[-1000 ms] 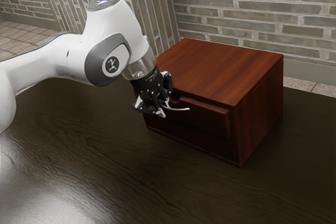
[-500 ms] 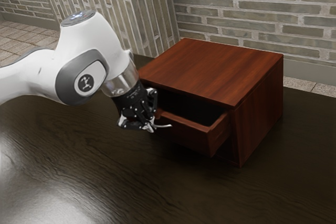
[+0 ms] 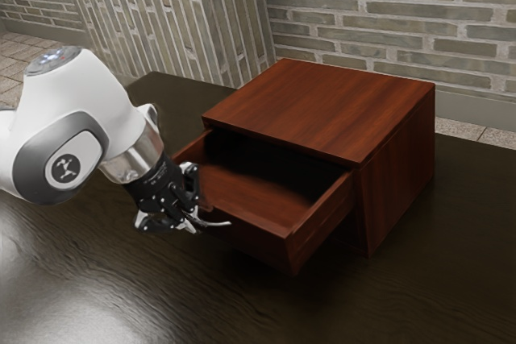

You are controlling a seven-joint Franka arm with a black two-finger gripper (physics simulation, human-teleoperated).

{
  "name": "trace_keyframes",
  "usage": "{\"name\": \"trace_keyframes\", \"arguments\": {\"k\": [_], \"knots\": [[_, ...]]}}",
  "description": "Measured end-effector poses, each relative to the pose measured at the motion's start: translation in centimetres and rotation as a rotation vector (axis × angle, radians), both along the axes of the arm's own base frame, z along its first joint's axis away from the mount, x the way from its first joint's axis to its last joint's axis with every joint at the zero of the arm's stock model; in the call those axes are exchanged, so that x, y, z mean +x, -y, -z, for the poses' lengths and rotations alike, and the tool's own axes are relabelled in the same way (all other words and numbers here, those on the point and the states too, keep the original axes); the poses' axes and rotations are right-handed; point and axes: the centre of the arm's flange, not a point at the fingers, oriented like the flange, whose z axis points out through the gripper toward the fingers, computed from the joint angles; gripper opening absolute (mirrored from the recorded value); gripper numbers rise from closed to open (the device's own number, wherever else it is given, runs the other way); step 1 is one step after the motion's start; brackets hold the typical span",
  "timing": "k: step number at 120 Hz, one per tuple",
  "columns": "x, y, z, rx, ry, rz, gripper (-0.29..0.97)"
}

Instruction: Pull the drawer handle with one arm to open the drawer

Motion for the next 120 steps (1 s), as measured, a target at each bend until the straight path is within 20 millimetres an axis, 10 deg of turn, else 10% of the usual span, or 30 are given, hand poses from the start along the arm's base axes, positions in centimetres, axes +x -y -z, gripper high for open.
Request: {"name": "trace_keyframes", "arguments": {"k": [58,81,98,120], "knots": [[-4.2,1.2,-0.7,0.021,0.048,-0.032,-0.09],[-4.7,2.4,-1.9,0.037,0.072,-0.02,0.33],[-5.2,5.0,-9.4,0.07,0.178,0.017,0.51],[-0.4,14.2,-21.7,0.035,0.222,0.244,0.61]]}}
